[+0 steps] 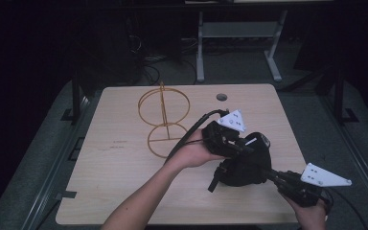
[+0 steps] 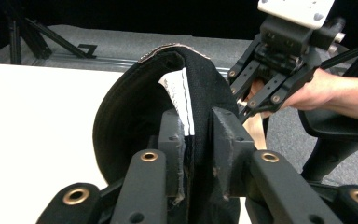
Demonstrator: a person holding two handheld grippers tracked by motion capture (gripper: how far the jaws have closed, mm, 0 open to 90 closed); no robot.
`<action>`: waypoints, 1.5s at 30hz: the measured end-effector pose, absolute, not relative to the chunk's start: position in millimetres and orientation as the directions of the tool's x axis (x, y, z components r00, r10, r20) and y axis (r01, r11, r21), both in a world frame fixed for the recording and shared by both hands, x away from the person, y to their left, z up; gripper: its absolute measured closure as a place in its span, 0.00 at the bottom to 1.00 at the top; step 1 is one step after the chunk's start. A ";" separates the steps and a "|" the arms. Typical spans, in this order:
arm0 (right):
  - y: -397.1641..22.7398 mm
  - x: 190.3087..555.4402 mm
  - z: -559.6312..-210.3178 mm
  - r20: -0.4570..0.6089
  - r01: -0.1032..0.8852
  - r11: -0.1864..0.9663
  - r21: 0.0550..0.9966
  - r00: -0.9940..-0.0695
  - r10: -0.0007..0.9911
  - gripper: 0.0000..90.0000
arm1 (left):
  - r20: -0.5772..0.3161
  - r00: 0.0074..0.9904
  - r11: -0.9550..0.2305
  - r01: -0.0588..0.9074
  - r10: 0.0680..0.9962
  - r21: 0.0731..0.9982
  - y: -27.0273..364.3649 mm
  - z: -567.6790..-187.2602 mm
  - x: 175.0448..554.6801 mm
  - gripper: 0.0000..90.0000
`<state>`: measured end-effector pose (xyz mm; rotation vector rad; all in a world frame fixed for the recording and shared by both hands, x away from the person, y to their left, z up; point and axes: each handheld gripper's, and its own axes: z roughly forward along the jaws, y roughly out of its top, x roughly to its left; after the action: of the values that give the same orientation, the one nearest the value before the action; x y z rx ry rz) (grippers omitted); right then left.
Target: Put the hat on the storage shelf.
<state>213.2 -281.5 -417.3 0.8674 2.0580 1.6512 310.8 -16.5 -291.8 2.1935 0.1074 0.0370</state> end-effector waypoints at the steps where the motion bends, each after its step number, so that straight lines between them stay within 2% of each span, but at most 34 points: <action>1: -281.8 212.7 -415.7 0.089 0.231 0.132 0.964 -0.749 0.656 0.97 | -0.009 0.996 -0.583 0.061 0.093 0.810 -14.2 -292.3 310.2 0.79; 10: -284.9 213.9 -399.9 0.114 0.238 0.108 0.965 -0.755 0.645 0.98 | 0.013 0.987 -0.585 0.084 0.159 0.807 15.0 -291.1 307.8 0.68; 14: -287.9 218.3 -391.0 0.103 0.243 0.132 0.961 -0.757 0.645 0.98 | 0.018 0.983 -0.568 0.092 0.184 0.818 28.1 -291.0 307.9 0.62; 29: -301.4 238.5 -363.3 0.114 0.281 0.157 0.947 -0.749 0.653 0.98 | 0.008 0.962 -0.576 0.158 0.274 0.802 85.8 -334.8 296.6 0.54; 36: -301.7 250.6 -349.6 0.107 0.291 0.179 0.940 -0.748 0.654 0.98 | 0.018 0.951 -0.591 0.178 0.310 0.787 97.5 -354.1 292.2 0.50; 45: -296.7 262.7 -340.9 0.104 0.299 0.194 0.934 -0.749 0.655 0.98 | -0.008 0.946 -0.597 0.211 0.323 0.774 113.1 -378.7 286.3 0.51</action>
<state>262.7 -296.7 -340.9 0.9013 2.1568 1.5729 286.3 113.1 -378.7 2.2303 0.3750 0.1664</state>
